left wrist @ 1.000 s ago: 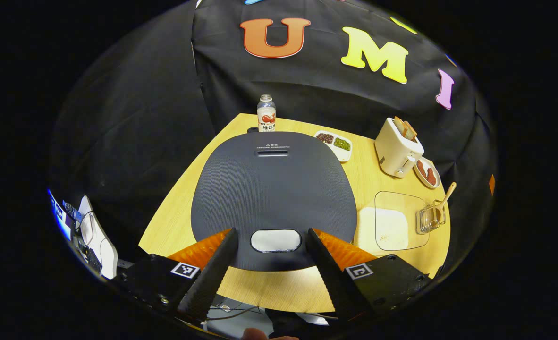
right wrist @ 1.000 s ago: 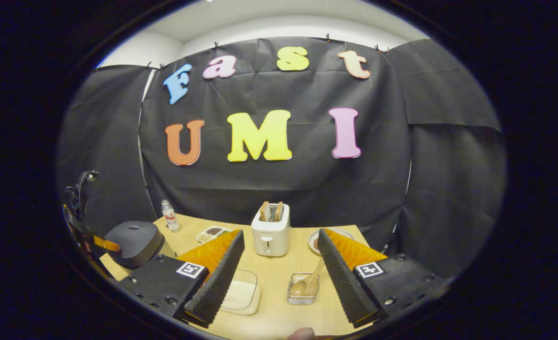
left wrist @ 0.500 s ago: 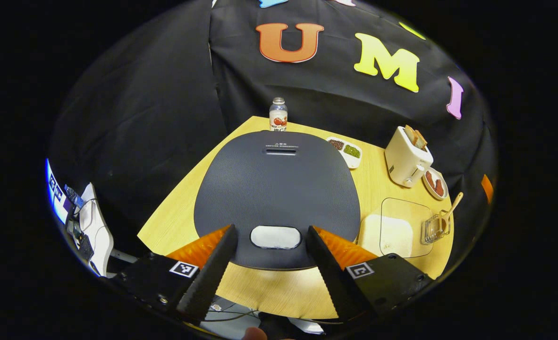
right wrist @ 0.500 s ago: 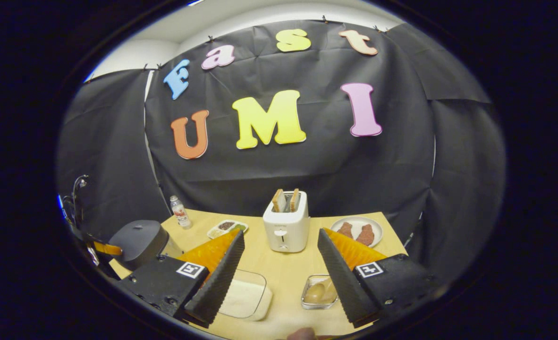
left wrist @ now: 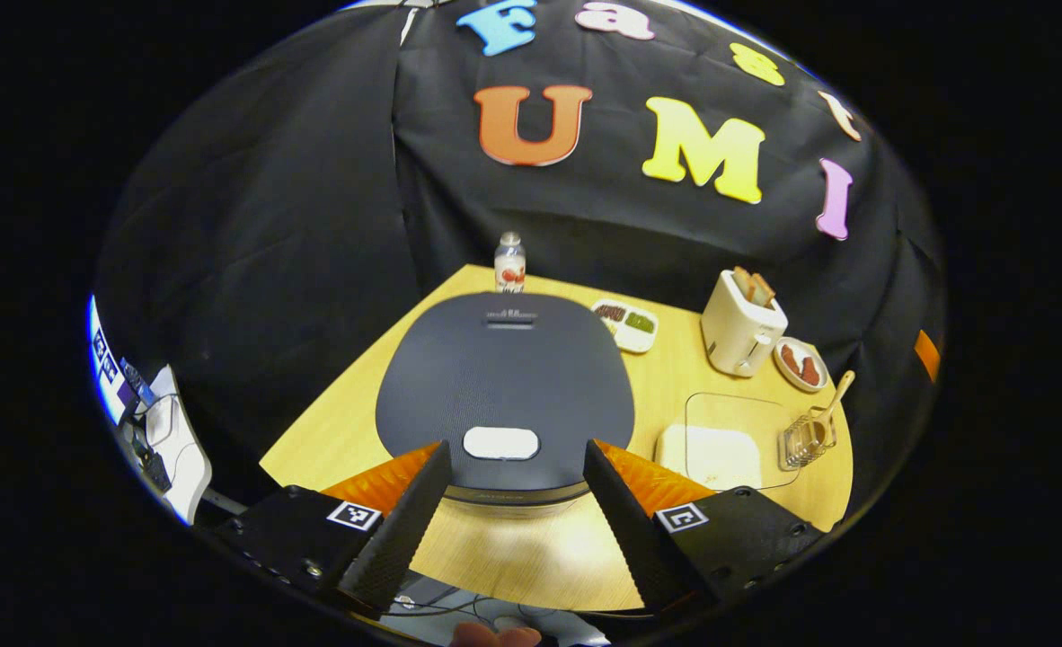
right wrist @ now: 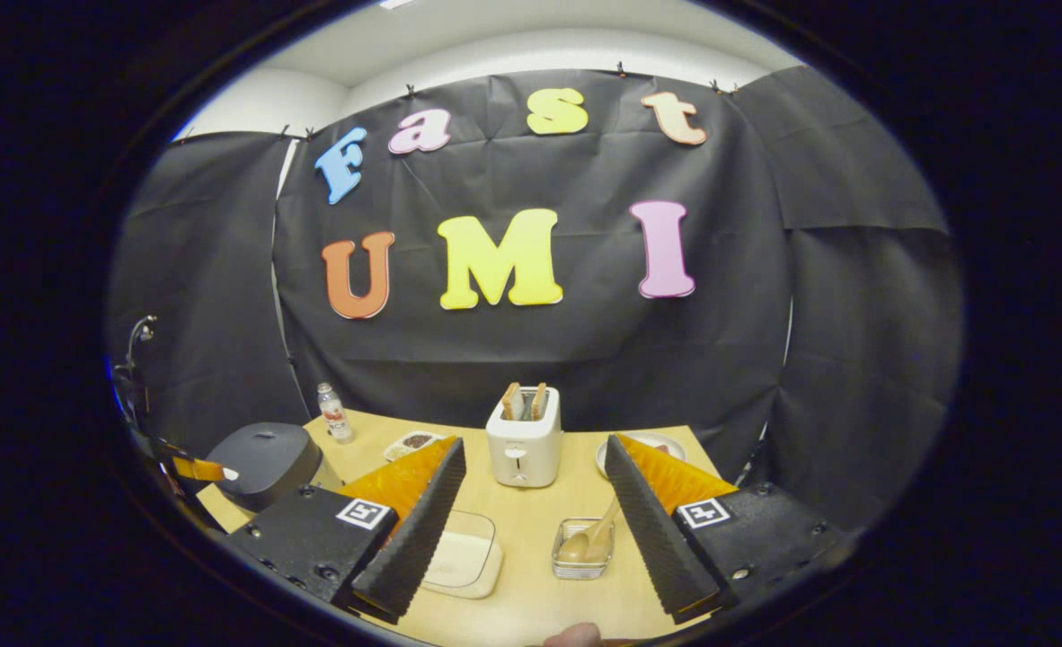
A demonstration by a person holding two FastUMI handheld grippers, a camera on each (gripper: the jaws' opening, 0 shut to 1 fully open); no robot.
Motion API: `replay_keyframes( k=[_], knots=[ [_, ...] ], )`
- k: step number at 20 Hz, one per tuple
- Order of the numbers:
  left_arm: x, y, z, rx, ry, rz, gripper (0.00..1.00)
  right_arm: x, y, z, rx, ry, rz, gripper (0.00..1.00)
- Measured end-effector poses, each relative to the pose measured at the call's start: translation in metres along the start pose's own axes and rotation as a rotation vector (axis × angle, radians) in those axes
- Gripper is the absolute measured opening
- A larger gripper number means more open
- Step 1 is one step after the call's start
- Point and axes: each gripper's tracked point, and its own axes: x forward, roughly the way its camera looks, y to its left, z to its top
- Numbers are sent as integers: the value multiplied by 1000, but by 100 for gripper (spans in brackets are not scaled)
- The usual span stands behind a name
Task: Close the left gripper, press the button to open the rice cooker; take a wooden spoon from the chopstick holder with the right hand, scoop a spoonful of rice and pour it into the rice cooker, then put the wooden spoon back into the chopstick holder.
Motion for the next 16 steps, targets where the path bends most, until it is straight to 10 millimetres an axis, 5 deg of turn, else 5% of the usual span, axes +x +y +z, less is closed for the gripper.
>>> replay_keyframes(
  k=[7,11,16],
  knots=[
    [-131,-29,56,99,-368,-158,100,-122,34,32,-24,-117,-65,99],
    [-191,-47,49,128,-493,-244,95,-183,57,41,-27,-169,-86,100],
    [-232,-54,29,102,-526,-280,95,-226,88,39,-13,-207,-84,100]
  ],
)
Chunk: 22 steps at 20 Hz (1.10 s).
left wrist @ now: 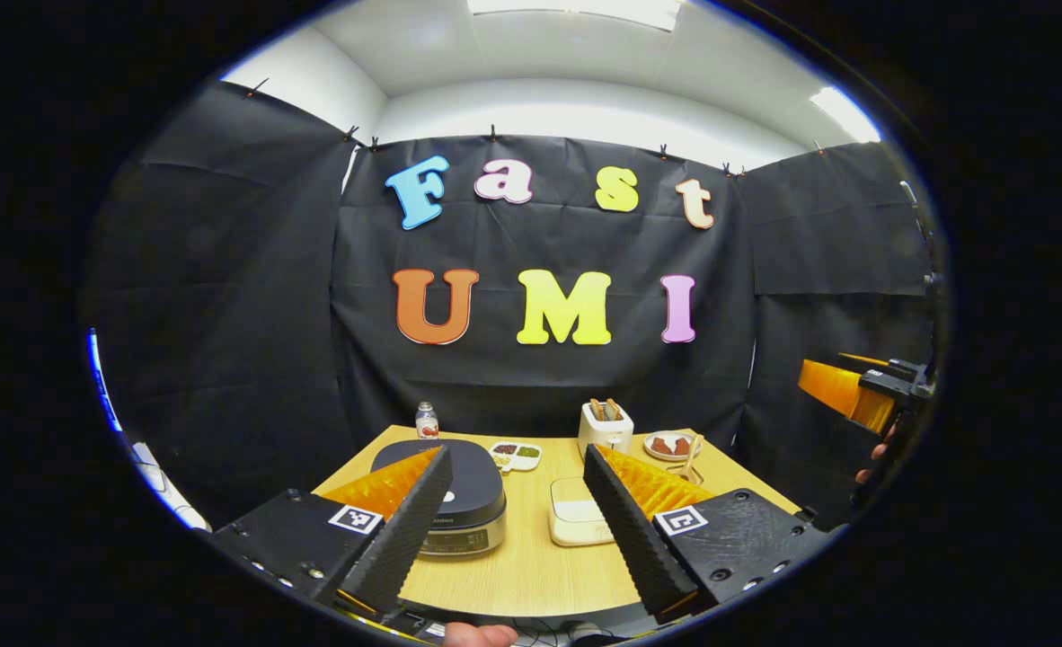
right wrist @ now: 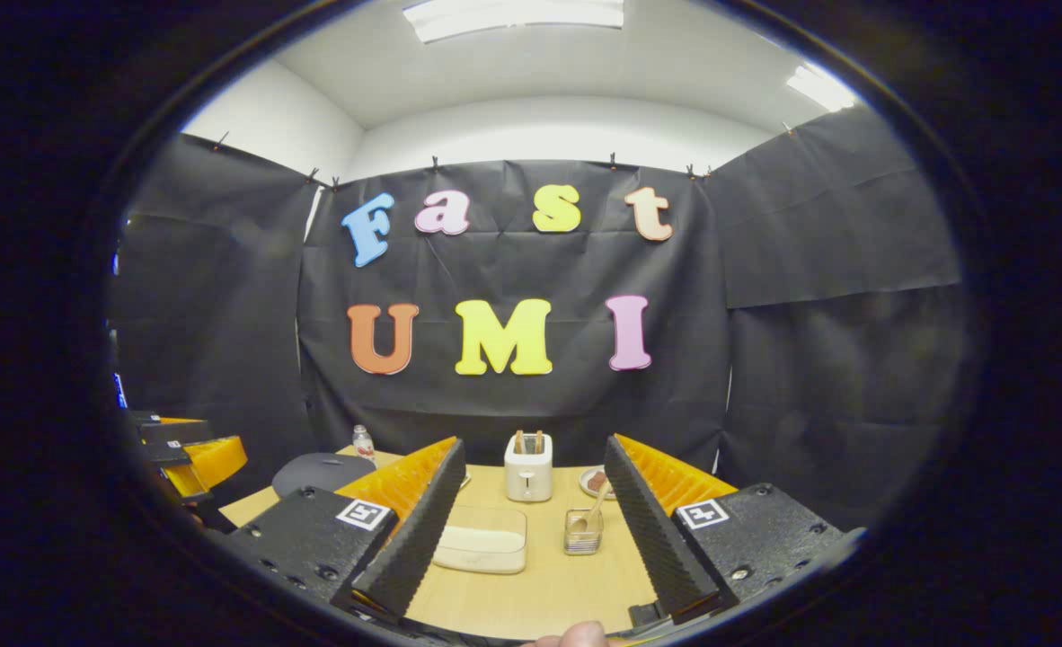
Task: Close the left gripper, press the button to open the rice cooker; take a wooden spoon from the chopstick holder with the right hand, scoop a spoonful of rice and pour it into the rice cooker, then put the wooden spoon back into the chopstick holder.
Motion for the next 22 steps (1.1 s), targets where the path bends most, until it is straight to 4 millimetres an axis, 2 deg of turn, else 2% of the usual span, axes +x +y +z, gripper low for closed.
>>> replay_keyframes(
  k=[4,7,10,13,22],
  knots=[
    [-18,-2,3,-11,-15,4,95,-20,12,-7,2,-1,4,100],
    [-19,-1,4,-22,-22,19,95,-27,18,-15,15,16,22,100],
    [-20,-9,8,-23,-29,8,95,-28,17,-22,20,31,28,99],
    [-18,-17,12,-13,-46,-2,94,-27,12,-20,18,27,22,100],
    [-19,-29,6,4,-42,-1,95,-33,-3,-27,17,46,4,99]
  ],
)
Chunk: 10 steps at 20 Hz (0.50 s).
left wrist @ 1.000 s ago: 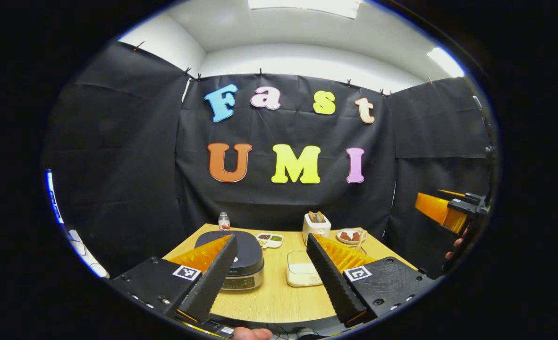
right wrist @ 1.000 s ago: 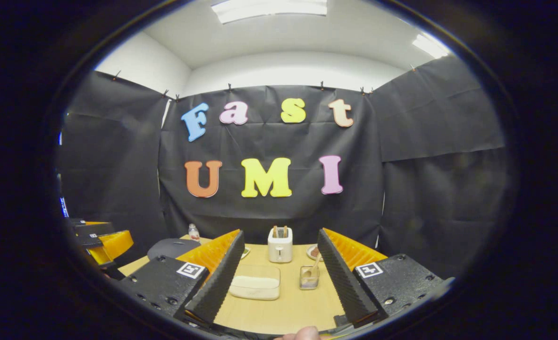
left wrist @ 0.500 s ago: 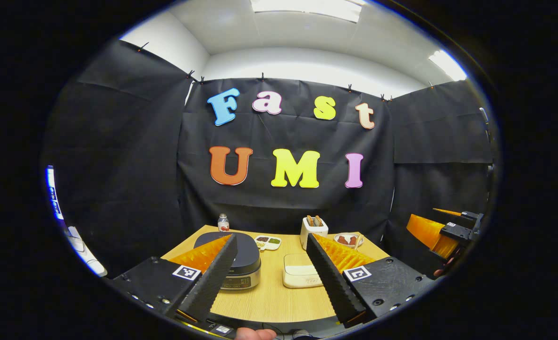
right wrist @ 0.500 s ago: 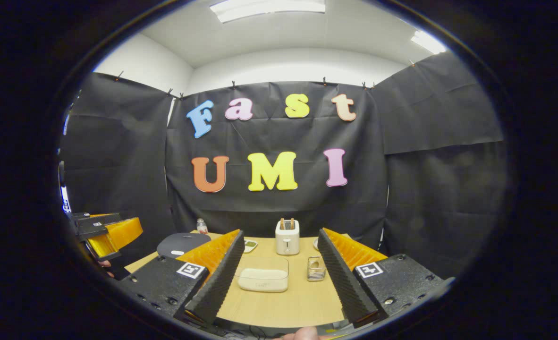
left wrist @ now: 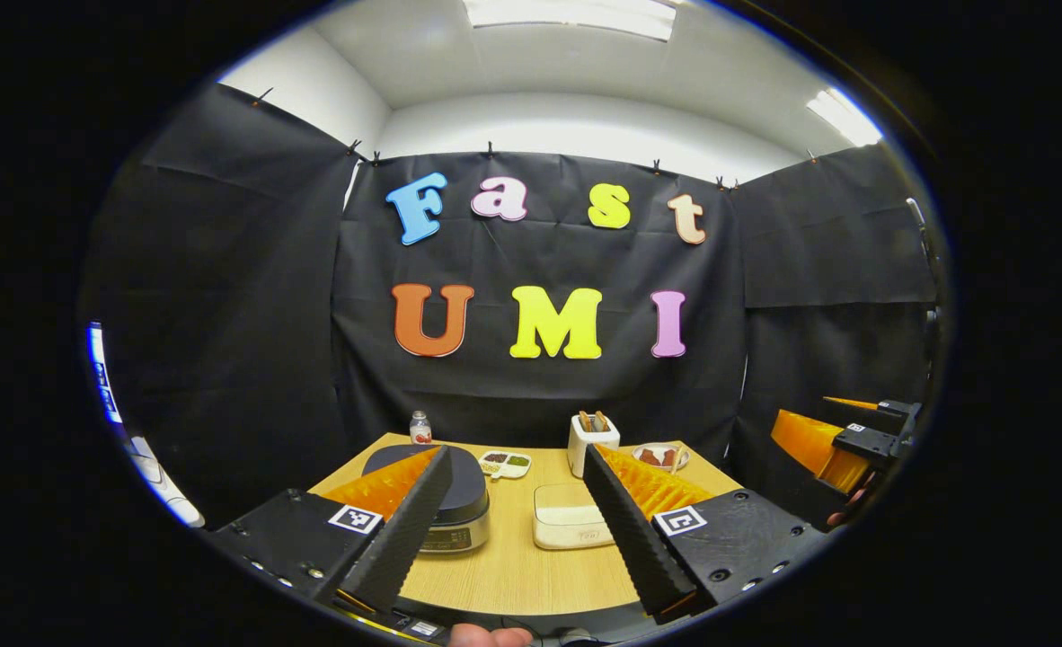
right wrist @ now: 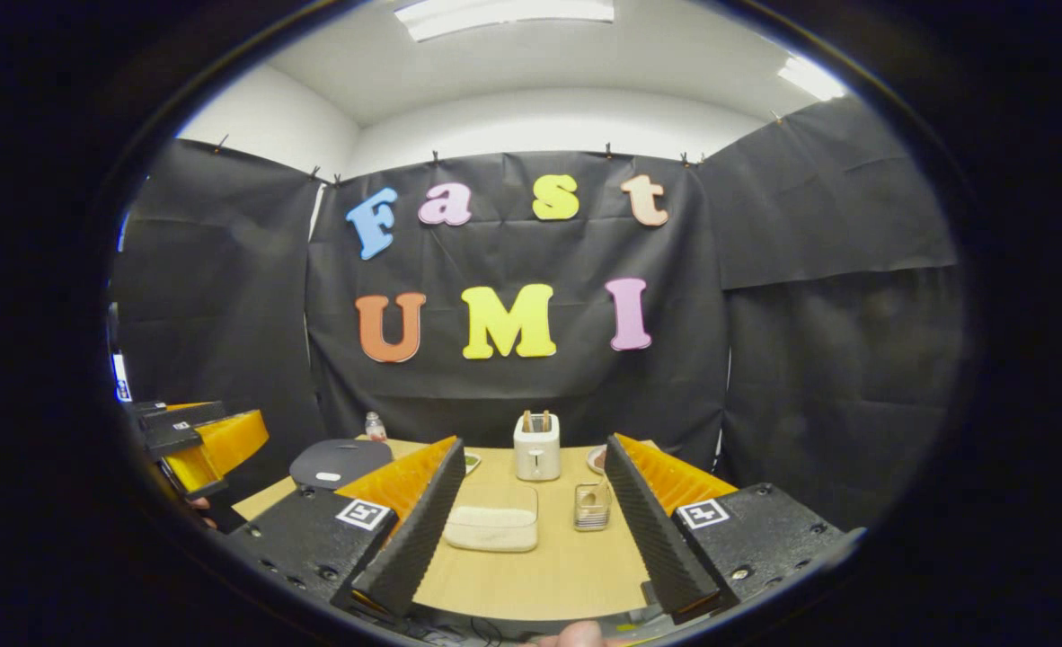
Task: Close the left gripper, press the button to open the rice cooker; take a wooden spoon from the chopstick holder with the right hand, scoop a spoonful of rice and pour it into the rice cooker, then put the wooden spoon back into the chopstick holder.
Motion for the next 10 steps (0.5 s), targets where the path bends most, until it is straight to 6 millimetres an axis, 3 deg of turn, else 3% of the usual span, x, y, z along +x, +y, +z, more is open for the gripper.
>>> replay_keyframes(
  k=[10],
  knots=[
    [-5,-3,2,-13,0,9,95,-7,-9,5,-8,-15,-12,100]
  ],
)
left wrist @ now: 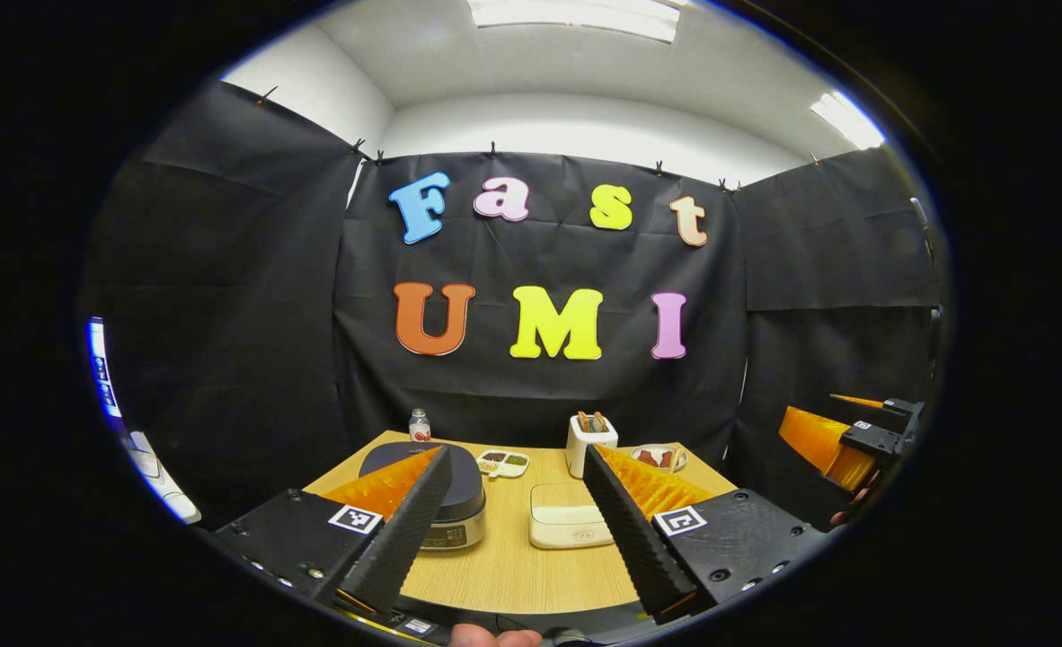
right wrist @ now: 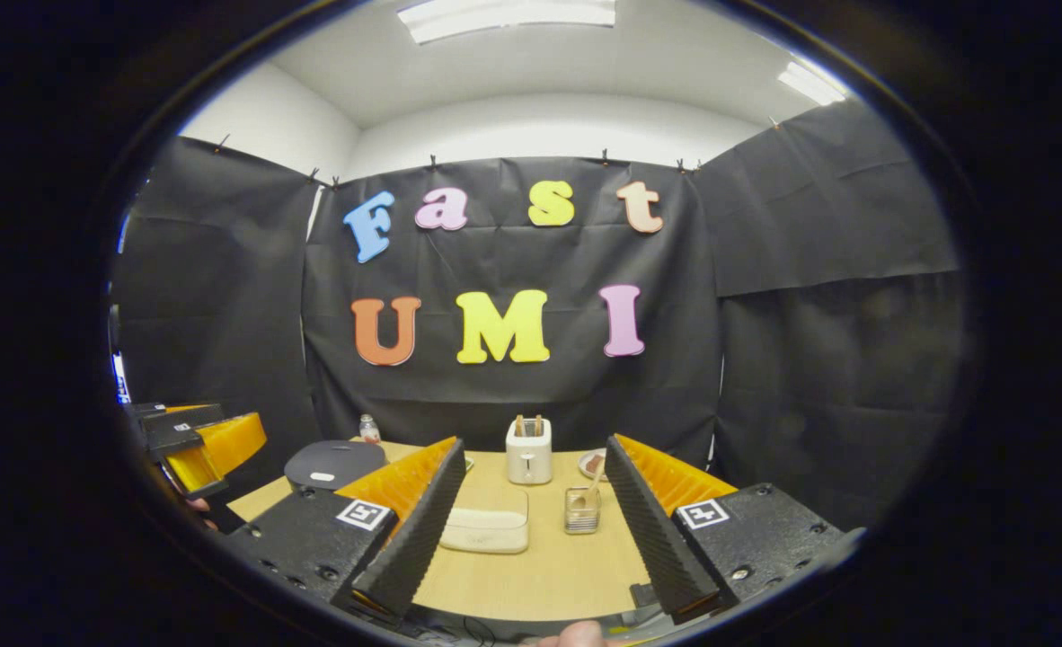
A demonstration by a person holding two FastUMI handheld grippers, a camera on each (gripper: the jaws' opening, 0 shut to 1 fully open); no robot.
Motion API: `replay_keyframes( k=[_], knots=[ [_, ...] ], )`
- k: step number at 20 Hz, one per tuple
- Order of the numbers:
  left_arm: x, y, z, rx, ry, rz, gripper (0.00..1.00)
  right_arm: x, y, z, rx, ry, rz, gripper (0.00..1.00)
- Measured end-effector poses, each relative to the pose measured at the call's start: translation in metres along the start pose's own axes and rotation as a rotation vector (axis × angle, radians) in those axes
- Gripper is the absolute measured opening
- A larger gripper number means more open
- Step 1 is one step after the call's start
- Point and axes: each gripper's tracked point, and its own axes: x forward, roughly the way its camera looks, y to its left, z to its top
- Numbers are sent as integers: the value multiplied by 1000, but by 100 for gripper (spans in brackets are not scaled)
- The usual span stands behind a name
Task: Close the left gripper, press the button to open the rice cooker; take a wooden spoon from the chopstick holder with the right hand, scoop a spoonful of rice and pour it into the rice cooker, then put the wooden spoon back into the chopstick holder.
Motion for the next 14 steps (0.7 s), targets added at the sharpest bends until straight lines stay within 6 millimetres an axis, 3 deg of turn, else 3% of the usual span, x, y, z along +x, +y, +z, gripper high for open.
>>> replay_keyframes(
  k=[14],
  knots=[
    [3,8,-2,7,-1,17,95,4,9,-3,0,9,19,99]
  ],
)
